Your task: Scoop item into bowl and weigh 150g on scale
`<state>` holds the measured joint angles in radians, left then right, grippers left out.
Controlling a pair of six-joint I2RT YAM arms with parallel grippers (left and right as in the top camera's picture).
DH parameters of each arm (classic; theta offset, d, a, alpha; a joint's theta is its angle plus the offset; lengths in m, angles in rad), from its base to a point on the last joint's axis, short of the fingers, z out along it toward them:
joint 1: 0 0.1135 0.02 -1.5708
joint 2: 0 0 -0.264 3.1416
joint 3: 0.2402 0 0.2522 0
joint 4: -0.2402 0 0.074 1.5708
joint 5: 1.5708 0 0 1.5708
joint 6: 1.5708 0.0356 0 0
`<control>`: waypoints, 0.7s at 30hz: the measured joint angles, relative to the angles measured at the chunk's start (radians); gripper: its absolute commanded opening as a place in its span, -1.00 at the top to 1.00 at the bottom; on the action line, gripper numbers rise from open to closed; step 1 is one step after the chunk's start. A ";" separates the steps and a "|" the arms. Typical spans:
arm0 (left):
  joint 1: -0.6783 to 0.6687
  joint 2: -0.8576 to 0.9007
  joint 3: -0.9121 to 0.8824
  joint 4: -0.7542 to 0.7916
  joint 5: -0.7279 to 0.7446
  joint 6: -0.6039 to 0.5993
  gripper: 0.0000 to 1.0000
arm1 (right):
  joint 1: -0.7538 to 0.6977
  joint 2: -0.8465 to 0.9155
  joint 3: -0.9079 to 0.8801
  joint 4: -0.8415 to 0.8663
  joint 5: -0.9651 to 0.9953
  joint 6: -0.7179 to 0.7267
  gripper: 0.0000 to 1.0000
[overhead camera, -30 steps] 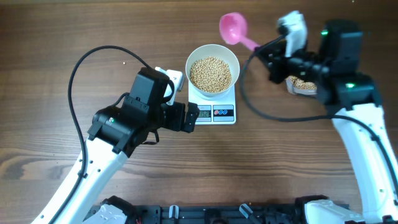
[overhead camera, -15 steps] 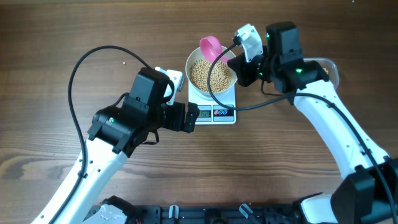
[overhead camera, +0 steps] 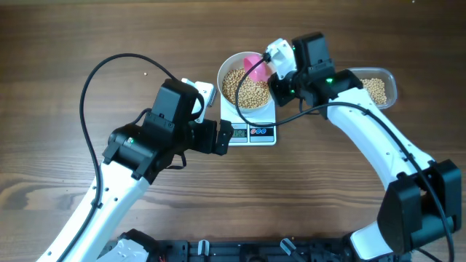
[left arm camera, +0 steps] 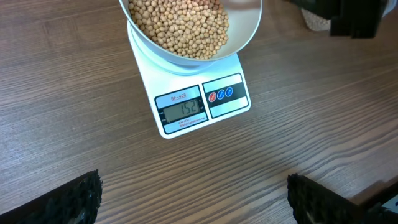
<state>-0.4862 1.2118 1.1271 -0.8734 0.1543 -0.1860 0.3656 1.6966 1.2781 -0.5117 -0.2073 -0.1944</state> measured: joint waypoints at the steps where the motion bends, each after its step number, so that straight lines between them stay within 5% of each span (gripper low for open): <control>1: 0.000 0.000 0.000 0.000 0.000 0.000 -1.00 | 0.011 0.002 0.000 0.000 0.020 -0.002 0.92; 21: 0.000 0.000 0.000 0.000 0.000 0.000 -1.00 | 0.035 0.023 0.000 -0.004 0.090 -0.009 0.91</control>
<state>-0.4862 1.2118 1.1271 -0.8734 0.1543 -0.1860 0.4007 1.7191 1.2781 -0.5156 -0.1173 -0.2035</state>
